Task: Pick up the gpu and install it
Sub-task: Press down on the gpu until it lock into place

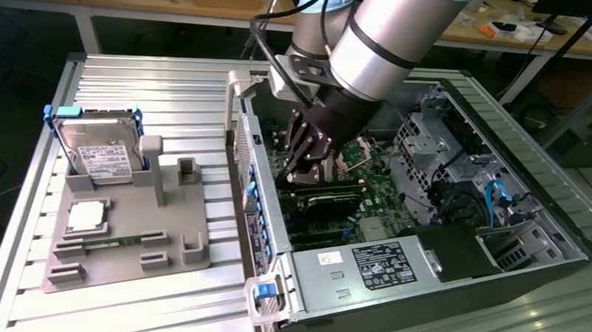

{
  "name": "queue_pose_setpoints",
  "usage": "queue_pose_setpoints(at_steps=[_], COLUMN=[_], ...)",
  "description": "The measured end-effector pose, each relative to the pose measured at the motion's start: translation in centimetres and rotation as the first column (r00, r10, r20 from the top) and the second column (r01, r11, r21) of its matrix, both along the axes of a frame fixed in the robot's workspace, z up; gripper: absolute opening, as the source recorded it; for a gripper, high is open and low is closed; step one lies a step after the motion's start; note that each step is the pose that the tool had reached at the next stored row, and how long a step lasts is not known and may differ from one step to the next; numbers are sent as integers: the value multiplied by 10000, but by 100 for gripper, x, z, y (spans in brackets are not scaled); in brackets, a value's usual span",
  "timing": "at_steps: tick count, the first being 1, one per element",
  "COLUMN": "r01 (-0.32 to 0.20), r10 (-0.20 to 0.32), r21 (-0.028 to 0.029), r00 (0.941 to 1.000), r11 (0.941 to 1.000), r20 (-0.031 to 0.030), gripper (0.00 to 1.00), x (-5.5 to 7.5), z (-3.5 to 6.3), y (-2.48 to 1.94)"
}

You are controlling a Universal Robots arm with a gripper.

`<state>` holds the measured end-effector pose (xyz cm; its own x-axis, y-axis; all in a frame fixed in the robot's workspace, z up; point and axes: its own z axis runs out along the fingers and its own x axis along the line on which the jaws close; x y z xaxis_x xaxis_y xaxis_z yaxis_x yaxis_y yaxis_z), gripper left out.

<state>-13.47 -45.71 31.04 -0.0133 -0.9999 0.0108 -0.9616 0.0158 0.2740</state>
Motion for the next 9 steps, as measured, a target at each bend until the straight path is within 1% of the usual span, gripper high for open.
queue_pose_setpoints(at_steps=[2, 3, 4, 5, 8, 9], r01=[0, 1, 1, 1, 0, 0], r10=[0, -1, -1, -1, 0, 0], r21=[0, 2, 1, -1, 2, 2], r00=[10000, 10000, 10000, 10000, 9991, 9987], r11=[10000, 10000, 10000, 10000, 10000, 10000], r20=[-22, -22, 2, 94, 422, 515], gripper=[11, 11, 11, 11, 11, 11], x=[91, 119, 120, 118, 88, 73], z=[0, -1, -1, -1, -7, -11], y=[0, 0, 1, 3, 16, 20])
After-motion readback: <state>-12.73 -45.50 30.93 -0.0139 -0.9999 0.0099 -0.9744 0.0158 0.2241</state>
